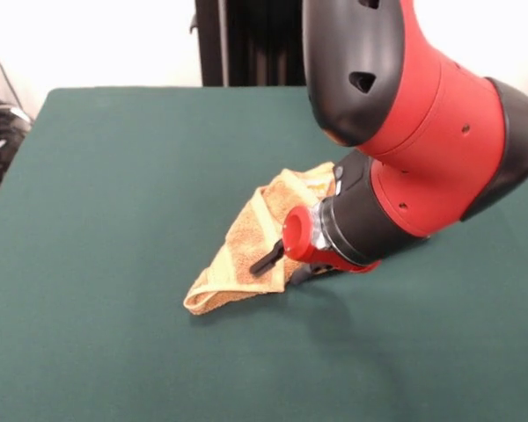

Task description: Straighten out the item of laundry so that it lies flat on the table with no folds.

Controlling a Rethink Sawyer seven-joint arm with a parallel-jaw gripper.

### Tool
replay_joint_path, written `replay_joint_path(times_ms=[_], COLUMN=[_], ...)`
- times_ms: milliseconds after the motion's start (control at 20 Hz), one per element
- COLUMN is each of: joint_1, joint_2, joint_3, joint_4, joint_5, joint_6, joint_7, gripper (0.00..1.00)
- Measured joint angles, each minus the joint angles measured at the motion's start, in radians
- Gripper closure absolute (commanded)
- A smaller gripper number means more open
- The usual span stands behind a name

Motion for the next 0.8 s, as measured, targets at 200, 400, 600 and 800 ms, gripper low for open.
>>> replay_joint_path(times_ms=[200, 400, 600, 800], joint_1=[0.000, 0.000, 0.000, 0.002], joint_2=[0.002, 0.004, 0.006, 0.009], joint_3=[0.000, 0.000, -0.001, -0.007], joint_4=[0.000, -0.001, -0.003, -0.004], joint_5=[0.000, 0.000, 0.000, -0.003], joint_6=[0.001, 0.001, -0.001, -0.018], joint_7=[0.000, 0.000, 0.000, 0.000], gripper=[0.00, 0.00, 0.00, 0.00])
